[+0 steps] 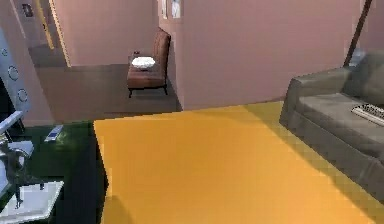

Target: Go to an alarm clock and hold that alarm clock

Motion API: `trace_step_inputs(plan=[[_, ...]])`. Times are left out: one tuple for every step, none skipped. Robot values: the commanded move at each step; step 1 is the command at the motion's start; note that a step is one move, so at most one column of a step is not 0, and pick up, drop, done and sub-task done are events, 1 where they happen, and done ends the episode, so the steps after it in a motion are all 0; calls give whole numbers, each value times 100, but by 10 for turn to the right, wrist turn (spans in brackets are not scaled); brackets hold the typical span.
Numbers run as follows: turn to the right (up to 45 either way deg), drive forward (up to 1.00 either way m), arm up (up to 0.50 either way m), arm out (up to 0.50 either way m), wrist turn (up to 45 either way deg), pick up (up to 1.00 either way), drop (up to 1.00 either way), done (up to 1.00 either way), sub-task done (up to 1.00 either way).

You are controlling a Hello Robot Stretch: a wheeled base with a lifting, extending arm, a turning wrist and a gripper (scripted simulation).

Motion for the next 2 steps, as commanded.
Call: trace_step_inputs(plan=[[0,10,0,0,0,0,0,0,0],[-120,0,0,0,0,0,0,0,0]])
